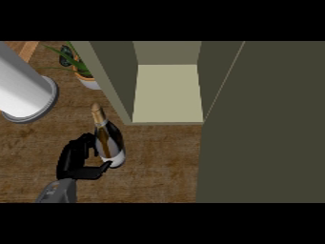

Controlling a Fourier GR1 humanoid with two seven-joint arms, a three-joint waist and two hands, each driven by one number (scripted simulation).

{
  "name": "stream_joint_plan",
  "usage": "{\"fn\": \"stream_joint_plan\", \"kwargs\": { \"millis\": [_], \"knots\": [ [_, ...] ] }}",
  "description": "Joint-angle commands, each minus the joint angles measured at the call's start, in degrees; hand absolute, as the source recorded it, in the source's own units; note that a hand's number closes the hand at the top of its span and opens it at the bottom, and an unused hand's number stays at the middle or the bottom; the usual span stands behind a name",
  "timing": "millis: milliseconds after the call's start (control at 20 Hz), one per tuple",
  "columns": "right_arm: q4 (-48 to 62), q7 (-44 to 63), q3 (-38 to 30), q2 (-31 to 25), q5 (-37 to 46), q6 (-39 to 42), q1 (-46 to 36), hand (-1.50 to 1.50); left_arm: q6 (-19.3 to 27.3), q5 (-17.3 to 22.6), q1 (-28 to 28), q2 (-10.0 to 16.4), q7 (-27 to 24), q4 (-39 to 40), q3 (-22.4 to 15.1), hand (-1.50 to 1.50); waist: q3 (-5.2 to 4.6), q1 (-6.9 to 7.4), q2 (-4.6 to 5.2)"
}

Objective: Pick up the wine, place it into the cabinet and close the cabinet

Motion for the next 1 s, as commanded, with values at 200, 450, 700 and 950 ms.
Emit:
{"fn": "stream_joint_plan", "kwargs": {
  "millis": [200,450,700,950],
  "knots": [
    [-8.0,1.33,-6.13,-3.74,-7.7,2.78,5.28,-1.5,10.43,-5.12,2.33,0.72,1.65,-9.79,-4.29,1.5,0.07,0.13,-0.11],
    [-7.29,1.19,0.18,-0.8,-1.04,0.87,5.28,-1.5,17.28,-5.7,5.56,-5.43,13.79,-23.67,-8.07,1.5,0.07,0.49,-0.19],
    [-4.62,-1.45,-0.54,0.14,-0.08,0.78,5.32,-1.5,19.02,-7.8,10.87,-5.96,24.32,-38.93,-12.93,1.5,0.09,0.7,-0.24],
    [-9.67,2.9,-2.03,-1.63,-4.83,0.52,5.78,-1.5,21.47,-7.23,3.23,-6.2,33.13,-38.52,-13.14,1.5,0.03,-0.07,-0.04]
  ]
}}
